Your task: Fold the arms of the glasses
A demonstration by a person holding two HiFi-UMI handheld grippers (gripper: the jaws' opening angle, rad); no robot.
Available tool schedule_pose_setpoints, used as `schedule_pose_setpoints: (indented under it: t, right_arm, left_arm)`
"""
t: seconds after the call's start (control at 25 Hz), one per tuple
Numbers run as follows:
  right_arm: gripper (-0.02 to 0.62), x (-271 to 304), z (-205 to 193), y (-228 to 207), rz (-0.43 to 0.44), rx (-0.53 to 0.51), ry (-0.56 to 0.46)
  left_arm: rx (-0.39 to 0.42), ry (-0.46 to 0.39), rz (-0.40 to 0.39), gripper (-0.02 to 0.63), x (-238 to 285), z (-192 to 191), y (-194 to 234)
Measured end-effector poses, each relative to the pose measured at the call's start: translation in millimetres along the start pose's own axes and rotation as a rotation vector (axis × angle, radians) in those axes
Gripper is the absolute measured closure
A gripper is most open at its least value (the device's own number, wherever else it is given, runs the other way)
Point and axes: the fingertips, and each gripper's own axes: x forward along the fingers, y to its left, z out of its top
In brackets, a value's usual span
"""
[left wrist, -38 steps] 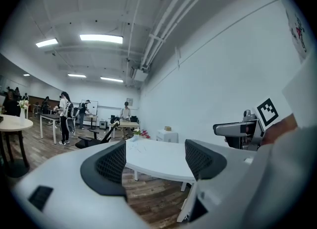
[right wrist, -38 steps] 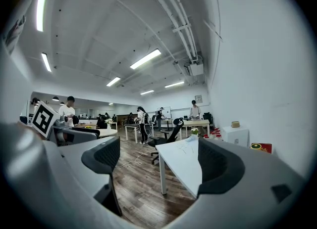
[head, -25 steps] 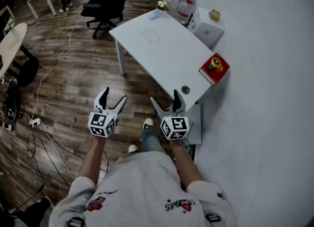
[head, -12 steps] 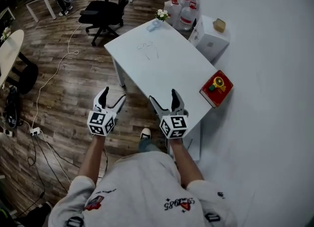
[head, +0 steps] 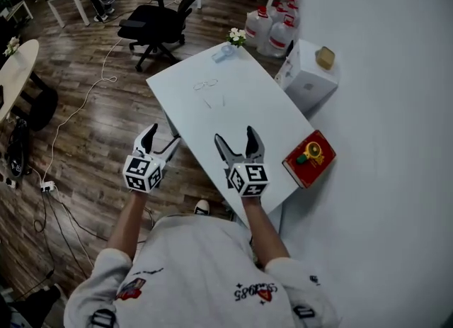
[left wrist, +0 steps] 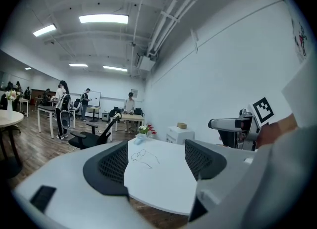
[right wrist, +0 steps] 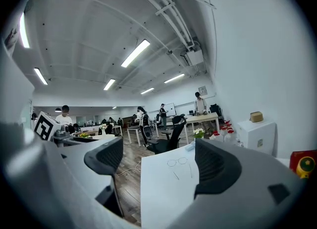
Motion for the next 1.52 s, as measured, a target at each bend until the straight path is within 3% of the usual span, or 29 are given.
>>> schedule_pose_setpoints:
  t: [0.32,0.44,0.68,0.96,1.24,1.52]
  right_arm:
    - [0.169,21.1,0.6,-38.4,0.007,0.023,-0.005]
    - [0.173,25.8,-0.6,-54.0,-0.024,0.043,-0.005]
    - [0.186,32.8,-3.9,-91.7,-0.116,0.048,0.023]
    - [0.192,72.1,-1.7,-119.1,-0.201,0.023,0.053]
    - [0.201,129.3,4.3,-156.3,-0.333,0.076,0.052]
    - [0.218,189.8,12.9,-167.0,-0.416,0.101,0.030]
  left_arm:
    - [0.017,0.038,-0.016,0.252,51.0,1.0,5.7]
    - [0.063,0.068,-0.061,0.252,72.5,2.0,1.6]
    - [0.031,0.092,-0.167,0.252,130.7,-4.4,-2.7]
    - [0.016,0.114,-0.255,0.255,204.4,3.4,38.0]
    - [0.065,0.195,-0.400,0.258,289.4,9.2,77.3]
    - [0.086,0.263,-0.532,0.265,350.7,13.7,121.2]
